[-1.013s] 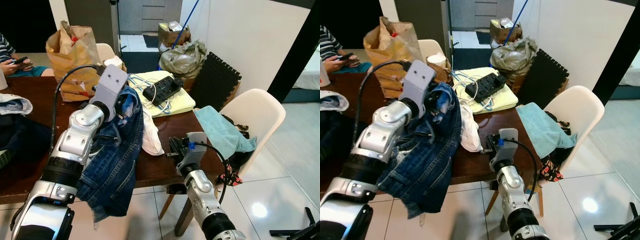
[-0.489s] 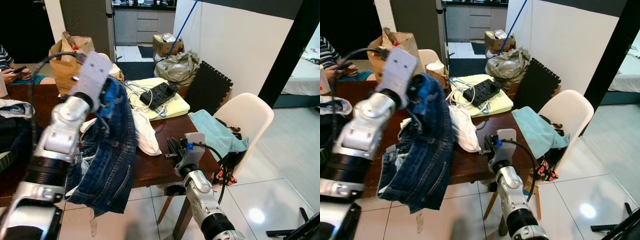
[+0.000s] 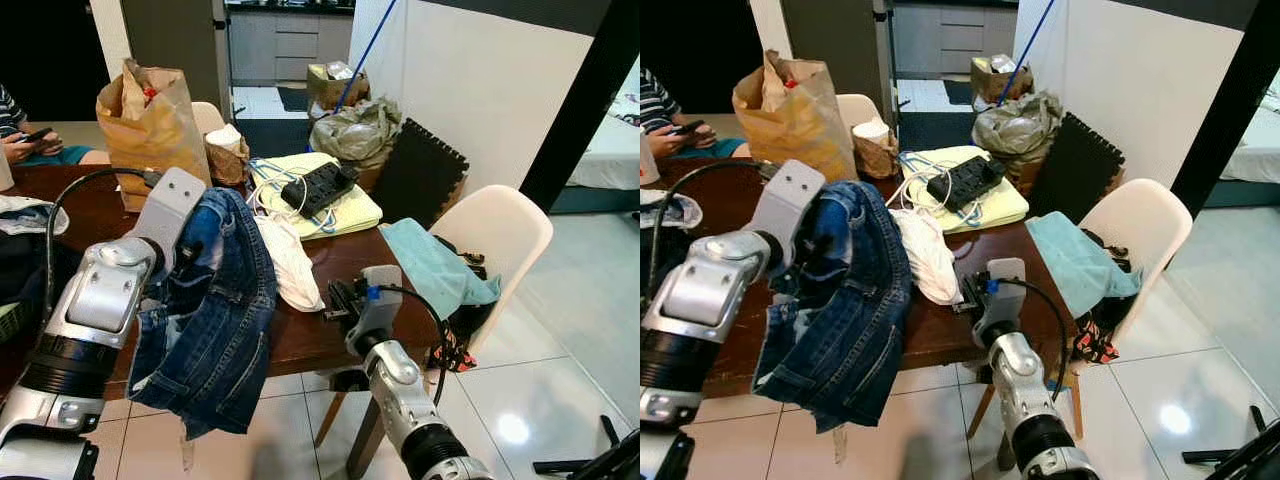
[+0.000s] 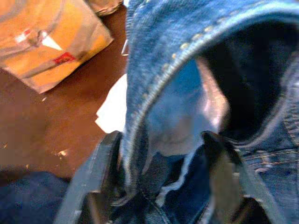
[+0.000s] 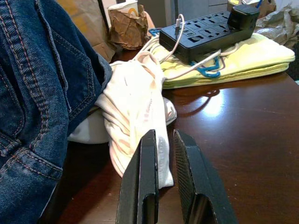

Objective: Hang hanger

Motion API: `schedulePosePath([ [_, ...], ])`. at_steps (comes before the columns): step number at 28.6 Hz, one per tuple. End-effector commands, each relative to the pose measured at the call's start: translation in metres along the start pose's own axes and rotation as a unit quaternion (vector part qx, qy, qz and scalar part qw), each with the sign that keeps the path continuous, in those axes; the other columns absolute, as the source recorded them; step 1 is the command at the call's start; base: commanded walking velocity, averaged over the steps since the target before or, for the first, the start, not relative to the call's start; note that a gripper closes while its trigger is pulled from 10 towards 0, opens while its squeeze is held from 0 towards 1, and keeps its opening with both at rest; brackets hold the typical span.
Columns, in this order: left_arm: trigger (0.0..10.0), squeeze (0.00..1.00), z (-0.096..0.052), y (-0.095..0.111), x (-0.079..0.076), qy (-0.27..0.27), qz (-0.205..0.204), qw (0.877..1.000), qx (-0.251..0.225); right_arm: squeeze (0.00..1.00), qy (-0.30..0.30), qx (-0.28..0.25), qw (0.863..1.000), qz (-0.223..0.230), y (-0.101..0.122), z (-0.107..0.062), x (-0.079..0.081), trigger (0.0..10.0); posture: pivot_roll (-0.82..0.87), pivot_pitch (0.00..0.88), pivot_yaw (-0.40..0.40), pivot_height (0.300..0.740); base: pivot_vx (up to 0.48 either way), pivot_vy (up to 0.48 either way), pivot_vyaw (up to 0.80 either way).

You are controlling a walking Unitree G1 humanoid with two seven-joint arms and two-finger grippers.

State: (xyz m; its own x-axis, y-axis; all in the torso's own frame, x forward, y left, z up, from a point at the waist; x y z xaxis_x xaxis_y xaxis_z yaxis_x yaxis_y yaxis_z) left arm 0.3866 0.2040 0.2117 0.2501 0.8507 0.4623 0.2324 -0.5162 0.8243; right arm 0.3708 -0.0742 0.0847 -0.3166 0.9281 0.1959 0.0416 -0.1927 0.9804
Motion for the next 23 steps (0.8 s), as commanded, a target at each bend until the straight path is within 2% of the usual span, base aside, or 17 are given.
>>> schedulePosePath([
  [1, 10.0, 0.00, -0.001, -0.002, -0.002, -0.011, 0.004, 1.000, 0.006, 0.00, 0.000, 0.007, 1.000, -0.004, -0.001, 0.000, -0.001, 10.0, 0.09, 0.000, -0.069, 0.740, 0.000, 0.000, 0.00],
  [2, 10.0, 1.00, -0.005, 0.008, -0.006, -0.031, -0.013, 0.999, -0.013, 0.00, 0.000, 0.008, 1.000, -0.004, -0.002, 0.000, -0.001, 10.0, 0.08, 0.000, -0.068, 0.740, 0.000, 0.000, 0.00],
  [3, 10.0, 1.00, -0.005, 0.008, -0.006, -0.031, -0.013, 0.999, -0.013, 0.00, 0.000, 0.008, 1.000, -0.004, -0.002, 0.000, -0.001, 10.0, 0.08, 0.000, -0.068, 0.740, 0.000, 0.000, 0.00],
  [4, 10.0, 1.00, -0.010, 0.017, -0.011, -0.058, -0.018, 0.998, -0.025, 0.00, 0.000, 0.008, 1.000, -0.004, -0.002, 0.000, -0.001, 10.0, 0.08, 0.000, -0.068, 0.740, 0.000, 0.000, 0.00],
  [6, 10.0, 1.00, -0.015, 0.022, -0.016, -0.078, -0.003, 0.996, -0.031, 0.00, 0.000, 0.009, 1.000, -0.005, -0.002, 0.000, -0.002, 10.0, 0.08, 0.000, -0.069, 0.740, 0.000, 0.000, 0.00],
  [7, 10.0, 0.00, -0.018, 0.026, -0.017, -0.082, 0.015, 0.996, -0.032, 0.00, 0.000, 0.010, 1.000, -0.005, -0.002, 0.000, -0.003, 10.0, 0.08, 0.000, -0.070, 0.740, 0.000, 0.000, 0.00],
  [10, 10.0, 0.00, -0.021, 0.035, -0.016, -0.079, 0.030, 0.995, -0.057, 0.00, 0.000, 0.011, 1.000, -0.006, -0.002, 0.000, -0.003, 10.0, 0.08, 0.000, -0.070, 0.740, 0.000, 0.000, 0.00],
  [12, 10.0, 0.00, -0.029, 0.064, -0.012, -0.075, -0.014, 0.989, -0.128, 0.00, 0.000, 0.011, 1.000, -0.008, -0.001, 0.000, -0.005, 10.0, 0.08, 0.000, -0.070, 0.740, 0.000, 0.000, 0.00],
  [13, 10.0, 0.00, -0.029, 0.064, -0.012, -0.075, -0.014, 0.989, -0.128, 0.00, 0.000, 0.011, 1.000, -0.008, -0.001, 0.000, -0.005, 10.0, 0.08, 0.000, -0.070, 0.740, 0.000, 0.000, 0.00],
  [14, 10.0, 0.00, -0.039, 0.082, -0.006, -0.072, -0.058, 0.981, -0.168, 0.00, -0.002, 0.010, 1.000, -0.008, 0.000, 0.000, -0.006, 10.0, 0.08, 0.000, -0.069, 0.740, 0.000, 0.000, 0.00],
  [15, 10.0, 0.00, -0.039, 0.082, -0.006, -0.072, -0.058, 0.981, -0.168, 0.00, -0.002, 0.010, 1.000, -0.008, 0.000, 0.000, -0.006, 10.0, 0.08, 0.000, -0.069, 0.740, 0.000, 0.000, 0.00],
  [17, 10.0, 0.00, -0.045, 0.087, 0.014, -0.009, -0.073, 0.979, -0.189, 0.00, -0.002, 0.008, 1.000, -0.008, 0.000, 0.000, -0.007, 10.0, 0.08, 0.000, -0.070, 0.740, 0.000, 0.000, 0.00],
  [18, 10.0, 0.00, -0.045, 0.087, 0.014, -0.009, -0.073, 0.979, -0.189, 0.00, -0.002, 0.008, 1.000, -0.008, 0.000, 0.000, -0.007, 10.0, 0.08, 0.000, -0.070, 0.740, 0.000, 0.000, 0.00],
  [20, 10.0, 0.00, -0.050, 0.088, 0.028, 0.044, -0.082, 0.976, -0.199, 0.00, -0.003, 0.003, 1.000, -0.009, 0.002, -0.001, -0.007, 10.0, 0.08, 0.000, -0.072, 0.740, 0.000, 0.000, 0.00],
  [21, 10.0, 0.00, -0.050, 0.088, 0.028, 0.044, -0.082, 0.976, -0.199, 0.00, -0.003, 0.003, 1.000, -0.009, 0.002, -0.001, -0.007, 10.0, 0.08, 0.000, -0.072, 0.740, 0.000, 0.000, 0.00],
  [22, 10.0, 0.00, -0.058, 0.079, 0.054, 0.145, -0.112, 0.962, -0.201, 0.00, -0.012, -0.016, 1.000, 0.001, 0.008, -0.001, -0.010, 10.0, 0.08, 0.000, -0.077, 0.740, 0.000, 0.000, 0.00],
  [23, 10.0, 0.00, -0.058, 0.079, 0.054, 0.145, -0.112, 0.962, -0.201, 0.00, -0.012, -0.016, 1.000, 0.001, 0.008, -0.001, -0.010, 10.0, 0.08, 0.000, -0.077, 0.740, 0.000, 0.000, 0.00],
])
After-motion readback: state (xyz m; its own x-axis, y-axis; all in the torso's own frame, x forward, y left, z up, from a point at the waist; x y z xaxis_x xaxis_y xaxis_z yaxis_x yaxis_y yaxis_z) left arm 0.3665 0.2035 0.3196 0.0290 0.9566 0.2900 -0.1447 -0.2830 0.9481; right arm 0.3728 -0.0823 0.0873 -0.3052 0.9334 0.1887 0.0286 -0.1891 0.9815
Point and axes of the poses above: a point about 5 cm out from each wrist's last joint towards the gripper, its own z axis pointing out of the wrist towards the gripper, its own y axis along the axis of the wrist's last joint, x = y × z, the point moved 4 cm from there along z, pointing out of the wrist towards the gripper, and after that the axes turned 2 degrees about z, right-handed, at the moved point
